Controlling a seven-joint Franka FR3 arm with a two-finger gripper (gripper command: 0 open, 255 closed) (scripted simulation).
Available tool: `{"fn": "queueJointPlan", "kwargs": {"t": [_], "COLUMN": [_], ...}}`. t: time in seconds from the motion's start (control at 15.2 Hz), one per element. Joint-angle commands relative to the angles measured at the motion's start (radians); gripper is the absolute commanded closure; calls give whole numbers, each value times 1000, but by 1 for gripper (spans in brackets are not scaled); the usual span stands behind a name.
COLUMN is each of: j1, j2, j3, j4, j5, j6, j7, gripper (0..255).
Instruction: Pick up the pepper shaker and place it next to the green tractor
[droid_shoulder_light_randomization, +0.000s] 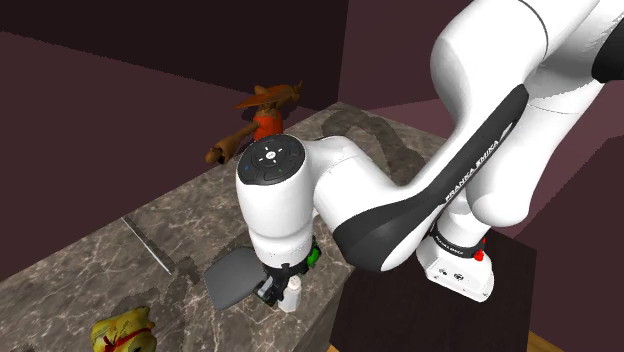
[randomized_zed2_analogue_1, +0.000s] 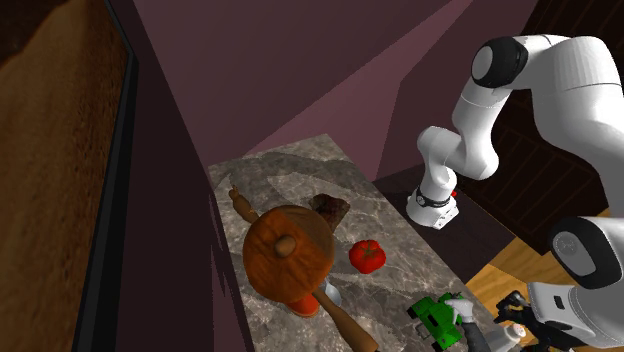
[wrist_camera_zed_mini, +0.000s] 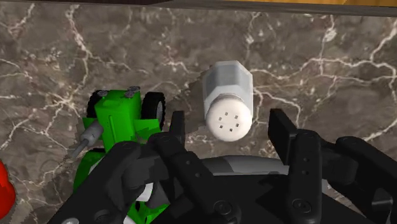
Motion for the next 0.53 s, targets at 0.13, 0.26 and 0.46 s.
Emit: {"fn": "queueJointPlan", "kwargs": {"t": [0.13, 0.26, 0.46], "j1": [0, 0, 1], "j2": [0, 0, -58], "j3": [0, 0, -2], "j4": [0, 0, 62], "j5": [0, 0, 54], "j6": [0, 0, -97], "j7": [0, 0, -40], "gripper": [0, 0, 0]}}
